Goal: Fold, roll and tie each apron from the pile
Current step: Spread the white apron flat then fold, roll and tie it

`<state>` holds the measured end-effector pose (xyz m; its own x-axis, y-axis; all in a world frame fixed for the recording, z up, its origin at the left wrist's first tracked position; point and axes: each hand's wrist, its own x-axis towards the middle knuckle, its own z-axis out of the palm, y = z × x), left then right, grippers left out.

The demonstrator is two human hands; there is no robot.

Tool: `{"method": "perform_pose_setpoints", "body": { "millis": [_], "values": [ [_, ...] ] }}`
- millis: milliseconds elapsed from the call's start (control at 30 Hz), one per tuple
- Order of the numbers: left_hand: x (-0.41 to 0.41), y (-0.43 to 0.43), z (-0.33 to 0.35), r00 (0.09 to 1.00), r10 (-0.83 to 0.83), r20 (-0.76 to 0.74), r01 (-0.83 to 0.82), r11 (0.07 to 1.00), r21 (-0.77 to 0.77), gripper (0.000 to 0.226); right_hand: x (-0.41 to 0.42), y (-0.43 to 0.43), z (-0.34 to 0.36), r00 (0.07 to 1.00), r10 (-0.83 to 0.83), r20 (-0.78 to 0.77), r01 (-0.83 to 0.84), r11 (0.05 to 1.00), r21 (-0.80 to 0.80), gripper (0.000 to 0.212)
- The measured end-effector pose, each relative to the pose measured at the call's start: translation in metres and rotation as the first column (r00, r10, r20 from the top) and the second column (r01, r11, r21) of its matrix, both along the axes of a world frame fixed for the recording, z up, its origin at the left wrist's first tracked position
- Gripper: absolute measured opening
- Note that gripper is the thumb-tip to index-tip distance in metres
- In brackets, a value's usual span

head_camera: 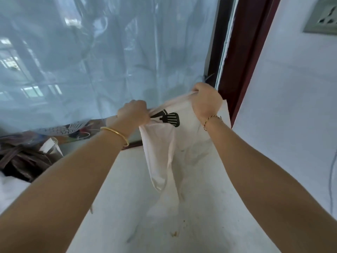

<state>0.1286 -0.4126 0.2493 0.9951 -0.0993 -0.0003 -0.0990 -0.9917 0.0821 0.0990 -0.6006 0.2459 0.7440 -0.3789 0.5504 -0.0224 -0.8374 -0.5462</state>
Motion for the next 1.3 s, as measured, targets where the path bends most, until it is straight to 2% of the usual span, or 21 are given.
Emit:
{"method": "perform_pose_setpoints", "body": {
  "millis": [67,100,200,300,400,467,567,633,667,733,800,833,900,933,967,1000,1033,1100,1167,1267,1300],
  "values": [
    [0.006,0.007,0.011,0.999,0.009,0.033,-0.009,1.0,0.022,0.012,0.004,0.001,0.013,0.999,0.041,-0.026,-0.041,0.999,-0.018,0.006],
    [0.008,0.01,0.017,0.998,0.018,0.063,-0.02,0.999,0.028,0.012,0.006,0.002,0.017,0.995,0.079,-0.059,-0.083,0.994,-0.075,0.01],
    [0.016,0.019,0.033,0.979,0.069,0.191,-0.073,0.997,0.011,0.009,0.01,0.002,0.022,0.964,0.179,-0.196,-0.229,0.933,-0.278,0.041],
    [0.026,0.023,0.042,0.982,0.107,0.154,-0.084,0.985,-0.152,0.01,0.012,0.002,0.032,0.976,0.087,-0.202,-0.154,0.924,-0.349,0.061],
    [0.027,0.023,0.049,0.994,0.107,-0.03,-0.111,0.94,-0.324,0.014,0.017,0.001,0.04,0.991,-0.045,-0.123,-0.006,0.924,-0.382,0.055],
    [0.026,0.023,0.05,0.992,0.1,-0.081,-0.121,0.936,-0.331,0.011,0.021,0.002,0.044,0.987,-0.094,-0.129,0.038,0.922,-0.385,0.047],
    [0.025,0.025,0.051,0.997,0.053,-0.051,-0.066,0.951,-0.301,0.019,0.025,0.003,0.042,0.959,-0.19,-0.209,0.081,0.893,-0.443,0.033],
    [0.025,0.024,0.053,0.999,-0.018,0.029,0.025,0.963,-0.267,0.013,0.028,0.005,0.04,0.942,-0.23,-0.243,0.073,0.85,-0.522,0.024],
    [0.025,0.023,0.053,0.995,-0.054,0.085,0.073,0.967,-0.245,0.01,0.029,0.007,0.039,0.938,-0.224,-0.265,0.044,0.834,-0.55,0.025],
    [0.027,0.022,0.051,0.981,-0.085,0.177,0.131,0.953,-0.273,0.024,0.028,0.009,0.037,0.93,-0.184,-0.318,-0.022,0.836,-0.548,0.027],
    [0.029,0.022,0.049,0.956,-0.118,0.268,0.203,0.926,-0.319,0.024,0.029,0.009,0.035,0.908,-0.104,-0.407,-0.093,0.895,-0.437,0.028],
    [0.028,0.022,0.048,0.945,-0.142,0.296,0.243,0.909,-0.338,0.02,0.028,0.008,0.035,0.891,-0.037,-0.453,-0.116,0.945,-0.306,0.025],
    [0.024,0.022,0.049,0.931,-0.204,0.303,0.317,0.862,-0.395,0.022,0.026,0.009,0.037,0.873,0.191,-0.449,-0.13,0.978,0.164,0.016],
    [0.019,0.022,0.05,0.933,-0.239,0.27,0.339,0.834,-0.435,0.025,0.024,0.011,0.04,0.882,0.299,-0.364,-0.102,0.876,0.472,0.016],
    [0.016,0.023,0.05,0.941,-0.268,0.207,0.336,0.817,-0.469,0.029,0.022,0.013,0.042,0.904,0.353,-0.242,-0.076,0.689,0.721,0.015],
    [0.012,0.025,0.05,0.949,-0.294,0.114,0.312,0.822,-0.477,0.037,0.02,0.013,0.044,0.934,0.337,-0.122,-0.072,0.509,0.858,0.013],
    [0.01,0.028,0.048,0.953,-0.304,0.011,0.277,0.849,-0.45,0.045,0.019,0.012,0.046,0.957,0.287,-0.039,-0.08,0.394,0.916,0.015],
    [0.009,0.031,0.039,0.946,-0.302,-0.12,0.26,0.925,-0.277,0.05,0.019,0.01,0.048,0.979,0.196,0.054,-0.112,0.299,0.948,0.023],
    [0.009,0.032,0.032,0.944,-0.305,-0.126,0.289,0.949,-0.13,0.043,0.018,0.009,0.052,0.986,0.092,0.136,-0.155,0.253,0.955,0.028],
    [0.01,0.04,0.025,0.946,-0.277,-0.168,0.263,0.959,-0.102,0.042,0.016,0.002,0.056,0.969,-0.055,0.241,-0.225,0.205,0.952,0.031],
    [0.011,0.046,0.024,0.947,-0.253,-0.2,0.234,0.966,-0.111,0.044,0.017,-0.003,0.056,0.962,-0.099,0.256,-0.228,0.23,0.946,0.032]
  ]
}}
